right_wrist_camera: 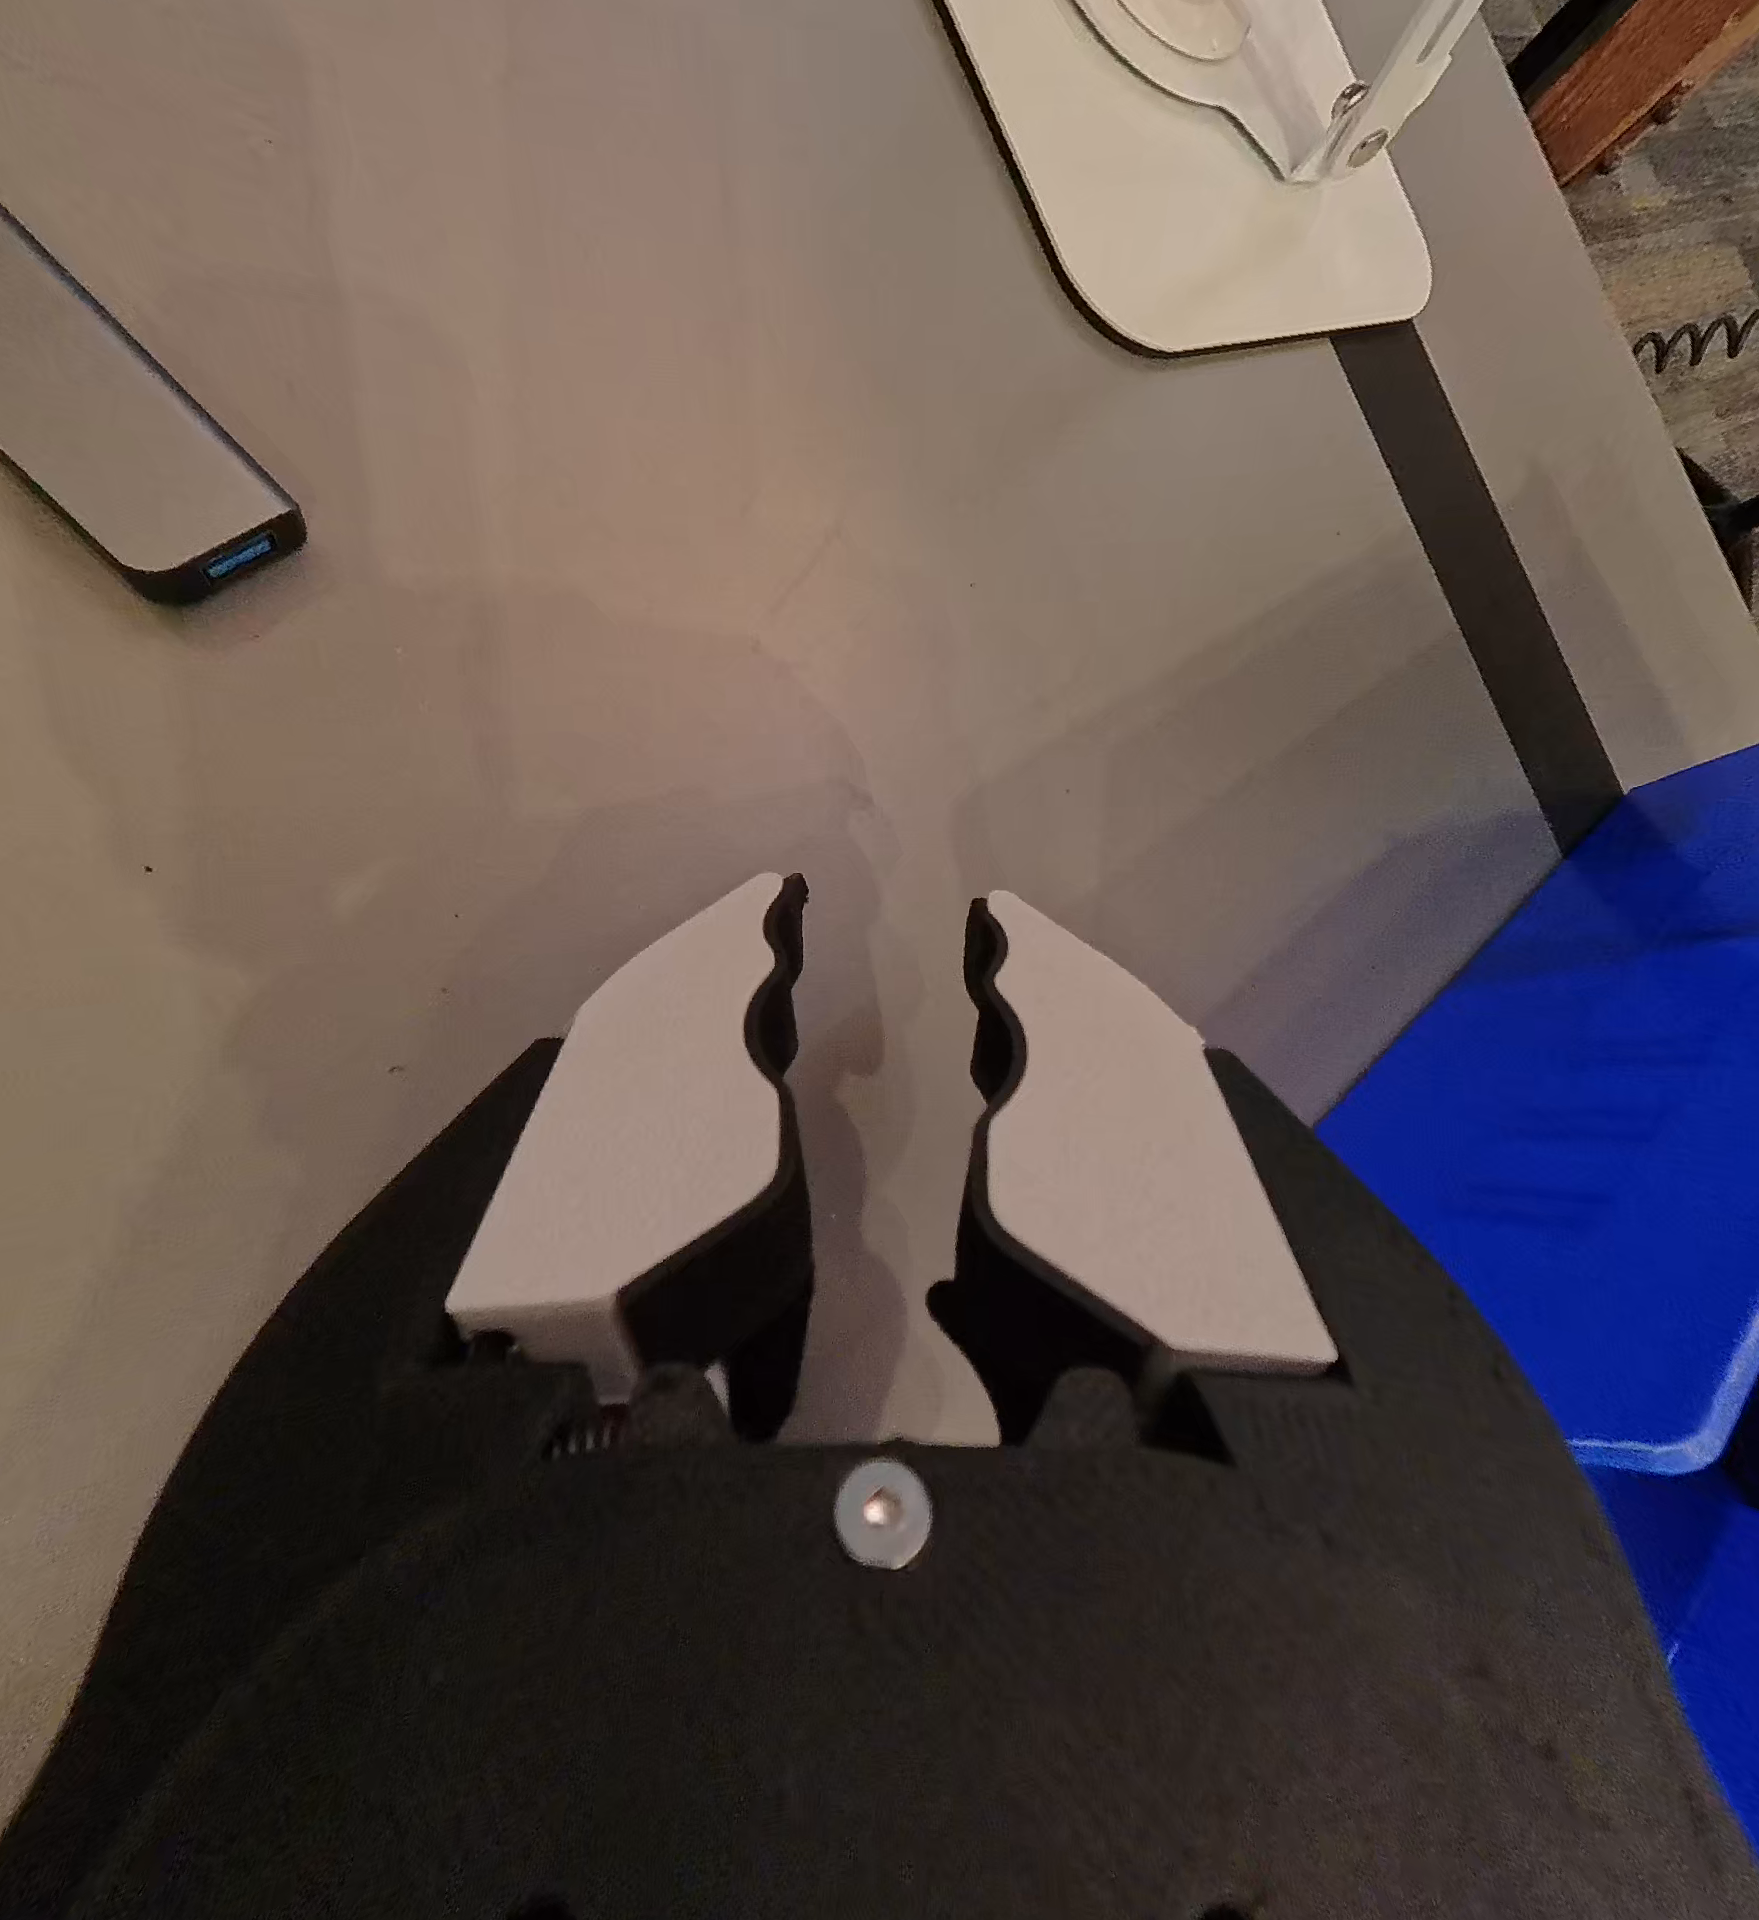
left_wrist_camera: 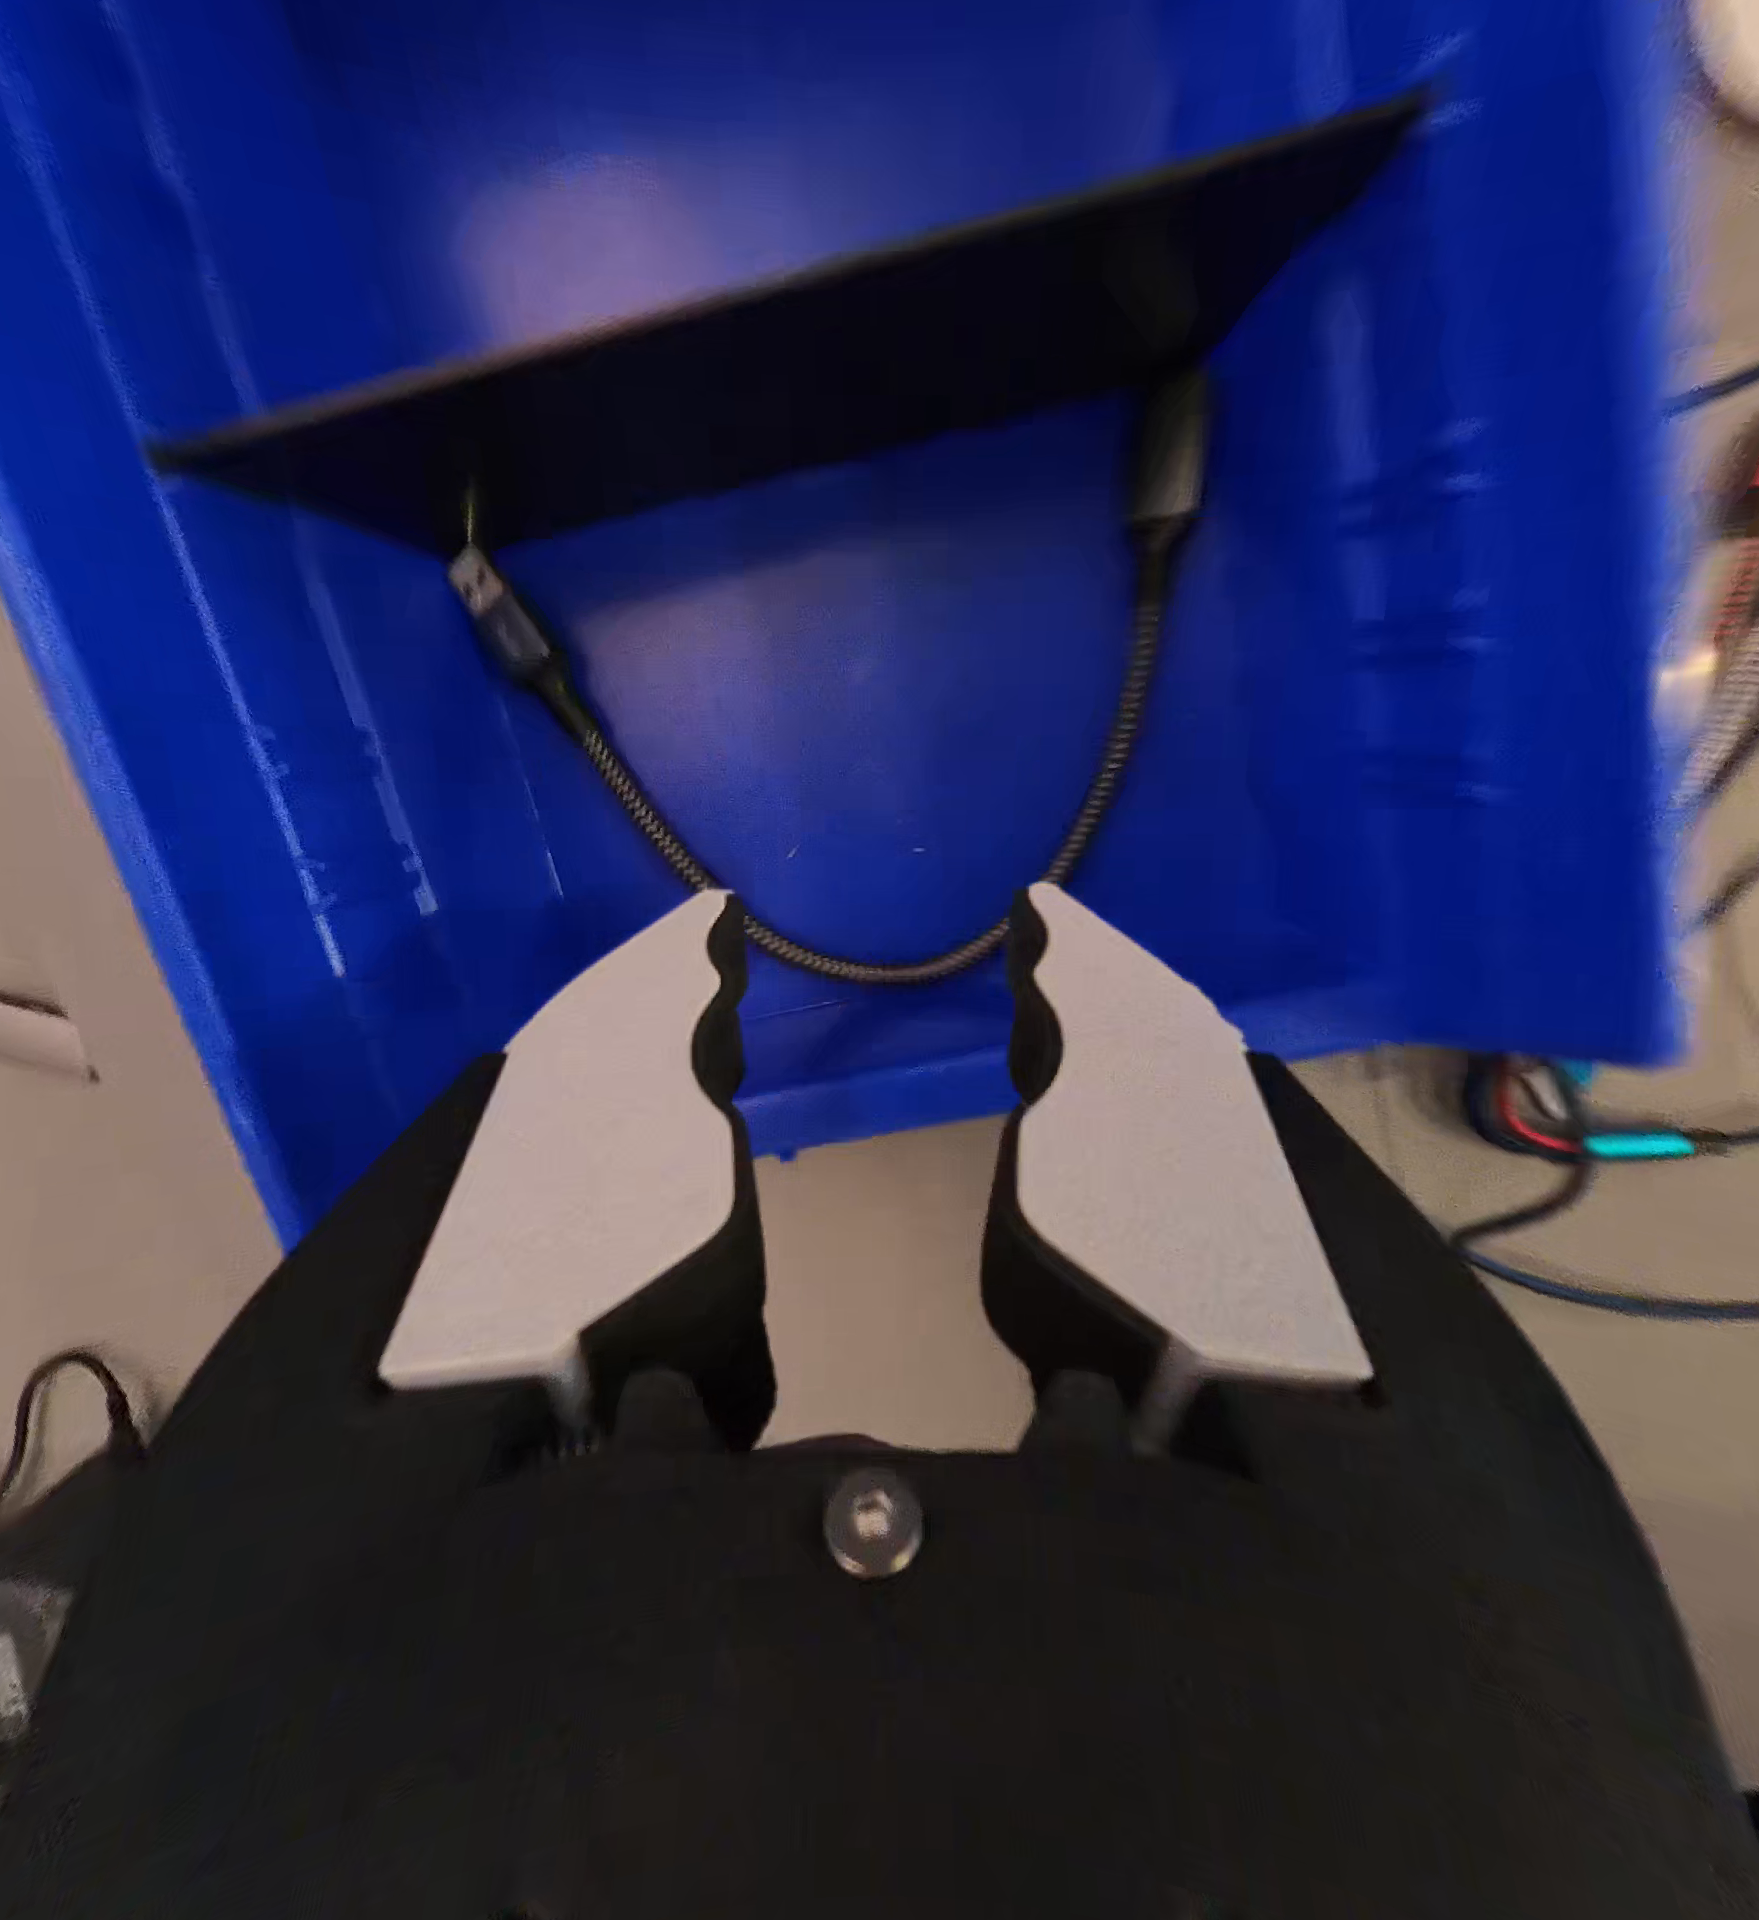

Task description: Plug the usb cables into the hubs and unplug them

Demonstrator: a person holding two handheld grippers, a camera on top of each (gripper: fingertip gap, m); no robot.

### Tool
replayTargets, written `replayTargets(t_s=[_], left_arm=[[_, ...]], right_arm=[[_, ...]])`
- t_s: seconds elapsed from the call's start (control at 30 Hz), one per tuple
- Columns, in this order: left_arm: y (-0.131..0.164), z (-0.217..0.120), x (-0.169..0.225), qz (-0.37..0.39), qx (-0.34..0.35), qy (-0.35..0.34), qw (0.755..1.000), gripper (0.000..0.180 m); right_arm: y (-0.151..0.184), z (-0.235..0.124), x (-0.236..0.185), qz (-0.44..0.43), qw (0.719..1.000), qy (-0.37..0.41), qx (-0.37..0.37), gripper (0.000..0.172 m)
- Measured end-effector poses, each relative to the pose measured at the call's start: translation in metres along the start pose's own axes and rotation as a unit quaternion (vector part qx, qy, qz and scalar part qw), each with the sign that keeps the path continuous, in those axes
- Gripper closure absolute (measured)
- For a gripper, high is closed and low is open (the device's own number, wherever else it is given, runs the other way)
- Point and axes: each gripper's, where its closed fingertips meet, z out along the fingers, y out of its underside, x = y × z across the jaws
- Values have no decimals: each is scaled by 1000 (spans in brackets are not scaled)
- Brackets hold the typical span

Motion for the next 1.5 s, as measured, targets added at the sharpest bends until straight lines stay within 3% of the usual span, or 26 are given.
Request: replayTargets(t_s=[0.1,0.27,0.47,0.5,0.57,0.73,0.77,0.83,0.93,1.03,1.1,1.17,1.33,1.5], left_arm=[[13,29,-18,-27,-69,-27,997,127],[22,48,-29,-71,-111,-26,991,136],[19,60,-23,-122,-103,42,986,166],[27,65,-27,-112,-123,20,986,179],[23,66,-36,-100,-101,-13,990,180],[22,63,-31,-110,-75,25,991,176],[20,58,-37,-111,-64,3,992,159],[16,46,-45,-94,-44,-43,994,160],[28,46,-53,-89,-85,-72,990,150],[31,60,-46,-137,-99,-25,985,143],[27,66,-48,-154,-88,-19,984,152],[27,66,-53,-153,-91,-26,984,172],[25,67,-56,-130,-80,-25,988,173],[17,63,-54,-98,-4,-20,995,173]], right_arm=[[0,0,0,0,1000,0,1,142],[0,0,-1,-4,1000,-2,-1,142],[0,-1,-1,-8,1000,-2,-1,142],[0,-1,-1,-8,1000,-2,-1,142],[0,-2,-1,-8,1000,-1,-1,142],[-2,-5,1,-9,1000,3,4,142],[-2,-5,1,-9,1000,3,5,142],[-2,-5,1,-9,1000,4,4,142],[-2,-5,0,-10,1000,2,3,142],[-2,-4,-1,-13,1000,1,2,142],[-2,-4,-1,-14,1000,2,1,142],[-3,-6,0,-13,1000,5,3,142],[-5,-9,3,-15,1000,9,7,142],[-5,-13,6,-12,1000,15,12,142]])
